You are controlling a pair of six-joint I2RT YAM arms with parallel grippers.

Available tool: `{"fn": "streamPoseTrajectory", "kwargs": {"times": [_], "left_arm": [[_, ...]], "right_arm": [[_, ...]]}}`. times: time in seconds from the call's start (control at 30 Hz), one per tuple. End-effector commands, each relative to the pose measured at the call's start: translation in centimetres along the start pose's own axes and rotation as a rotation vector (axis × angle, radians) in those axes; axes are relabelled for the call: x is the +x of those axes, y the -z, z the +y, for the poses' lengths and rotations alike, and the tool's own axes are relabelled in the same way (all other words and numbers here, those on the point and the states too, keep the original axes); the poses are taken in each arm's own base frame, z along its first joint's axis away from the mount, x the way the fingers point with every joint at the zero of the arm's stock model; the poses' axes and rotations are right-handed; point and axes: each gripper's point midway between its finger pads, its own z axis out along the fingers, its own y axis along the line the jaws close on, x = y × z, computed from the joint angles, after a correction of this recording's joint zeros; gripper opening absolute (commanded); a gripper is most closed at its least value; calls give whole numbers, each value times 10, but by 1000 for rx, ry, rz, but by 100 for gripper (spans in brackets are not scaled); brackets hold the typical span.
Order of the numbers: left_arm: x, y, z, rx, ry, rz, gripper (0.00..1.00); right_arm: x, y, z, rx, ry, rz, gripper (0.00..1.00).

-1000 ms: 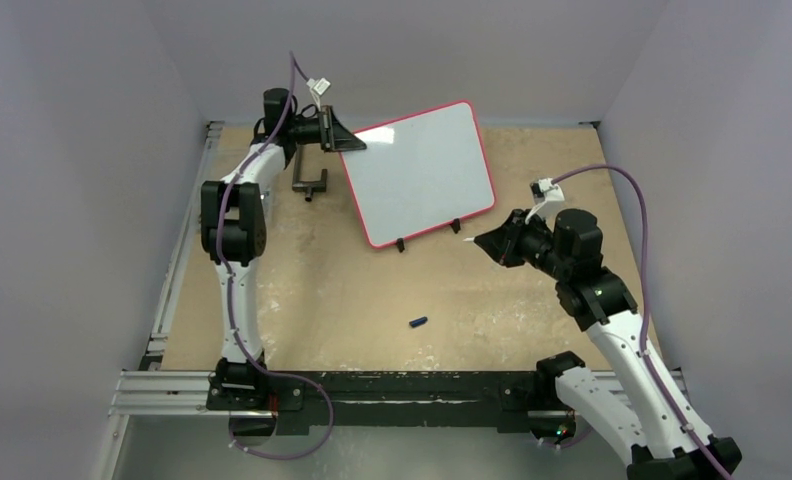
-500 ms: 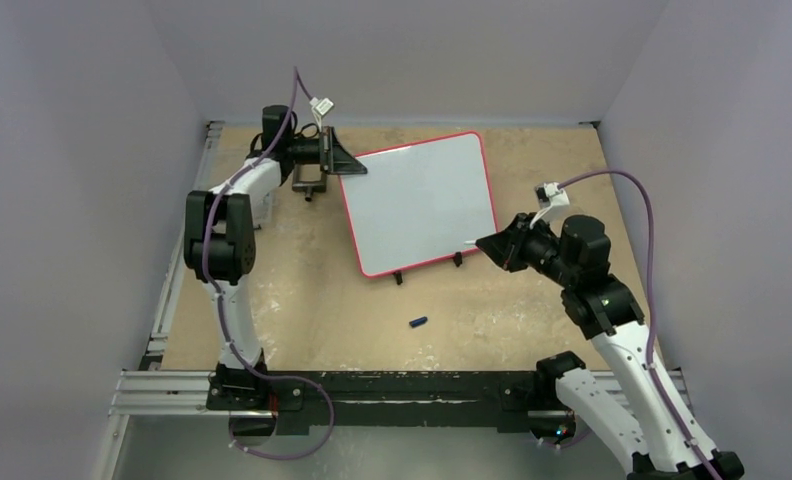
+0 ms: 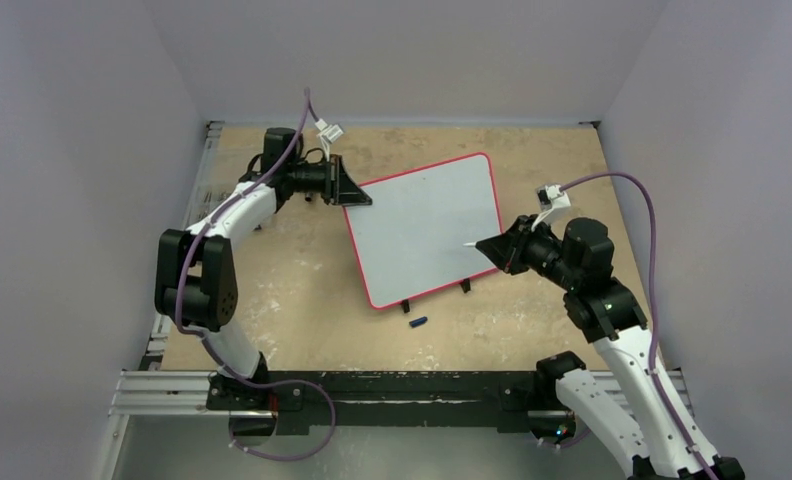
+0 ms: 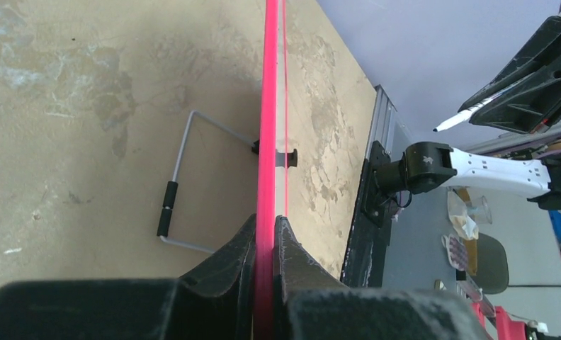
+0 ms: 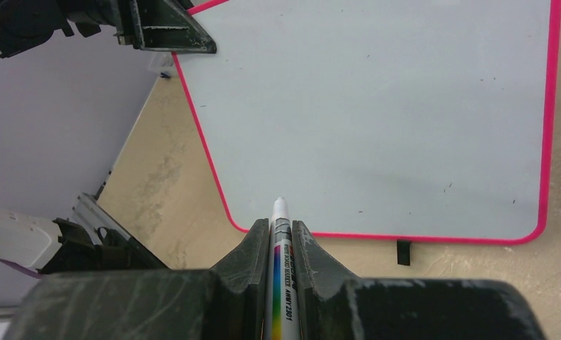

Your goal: Write a sentence on the whiteboard

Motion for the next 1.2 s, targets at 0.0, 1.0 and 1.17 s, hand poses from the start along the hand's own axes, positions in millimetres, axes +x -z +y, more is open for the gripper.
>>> {"fn": "streamPoseTrajectory", "kwargs": {"times": [0.0, 1.0, 1.17], "left_arm": [[-4, 5, -3, -41, -133, -49, 0], [4, 19, 15, -224, -154, -95, 55], [-8, 28, 10, -274, -194, -108, 77]], "right_arm": [[-10, 9, 10, -24, 23, -22, 0], [-10, 7, 7, -9, 28, -12, 0], [-8, 8, 8, -16, 32, -6, 0]]}}
